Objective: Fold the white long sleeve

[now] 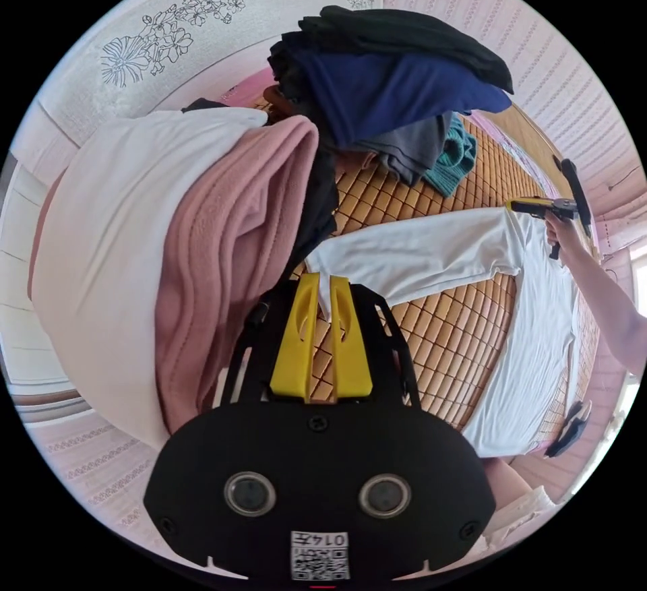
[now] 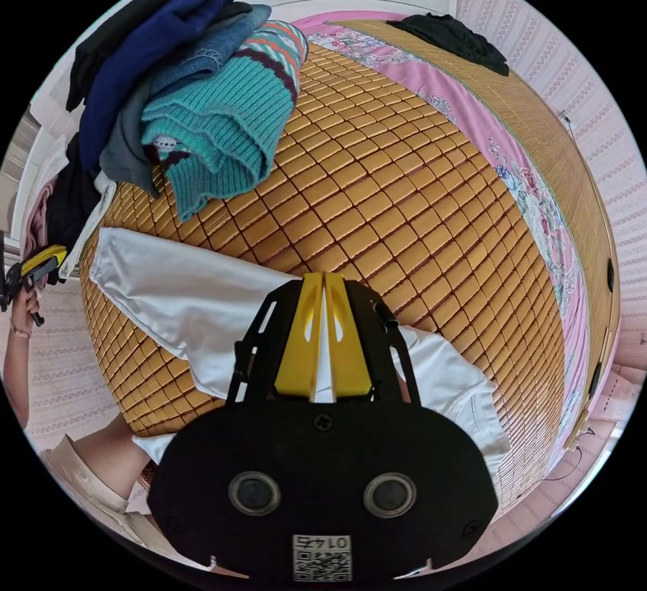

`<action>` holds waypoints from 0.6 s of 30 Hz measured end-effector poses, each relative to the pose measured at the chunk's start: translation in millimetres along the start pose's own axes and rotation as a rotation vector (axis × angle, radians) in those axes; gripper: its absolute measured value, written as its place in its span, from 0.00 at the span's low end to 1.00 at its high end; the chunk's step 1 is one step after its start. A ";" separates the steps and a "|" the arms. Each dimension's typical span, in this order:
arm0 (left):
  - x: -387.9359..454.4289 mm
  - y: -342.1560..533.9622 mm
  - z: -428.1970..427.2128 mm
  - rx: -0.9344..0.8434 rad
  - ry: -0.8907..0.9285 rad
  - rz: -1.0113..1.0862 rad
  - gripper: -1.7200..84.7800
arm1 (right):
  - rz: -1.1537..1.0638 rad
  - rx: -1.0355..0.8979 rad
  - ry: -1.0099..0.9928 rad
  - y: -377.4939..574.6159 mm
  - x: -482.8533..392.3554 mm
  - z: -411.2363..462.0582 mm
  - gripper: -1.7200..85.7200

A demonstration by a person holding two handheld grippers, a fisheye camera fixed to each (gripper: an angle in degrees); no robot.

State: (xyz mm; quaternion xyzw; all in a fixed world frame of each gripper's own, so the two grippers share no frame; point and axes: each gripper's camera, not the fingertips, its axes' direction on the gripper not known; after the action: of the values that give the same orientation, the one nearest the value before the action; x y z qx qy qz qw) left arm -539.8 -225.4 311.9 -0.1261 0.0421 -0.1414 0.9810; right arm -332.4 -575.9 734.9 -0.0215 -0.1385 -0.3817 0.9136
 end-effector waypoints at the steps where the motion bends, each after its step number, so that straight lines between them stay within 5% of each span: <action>1: 1.9 1.5 7.3 -0.012 0.036 -0.014 0.02 | 0.008 -0.001 0.010 0.8 -0.5 0.2 0.01; 8: 19.6 -6.1 64.0 -0.156 0.016 0.022 0.02 | -0.128 0.057 -0.225 61.4 -55.3 -39.1 0.01; 13: 19.2 -10.5 69.2 -0.219 -0.118 0.096 0.01 | -0.215 -0.078 -0.173 96.1 -87.9 -18.0 0.01; 18: 11.4 -14.9 71.4 -0.211 -0.059 0.083 0.01 | -0.155 -0.068 -0.199 113.3 -82.4 -19.5 0.01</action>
State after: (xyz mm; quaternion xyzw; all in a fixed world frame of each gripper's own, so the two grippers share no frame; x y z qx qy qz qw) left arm -524.4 -225.7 384.1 -0.2312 0.0330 -0.0917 0.9680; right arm -303.3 -441.6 701.5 -0.0795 -0.2167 -0.4514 0.8620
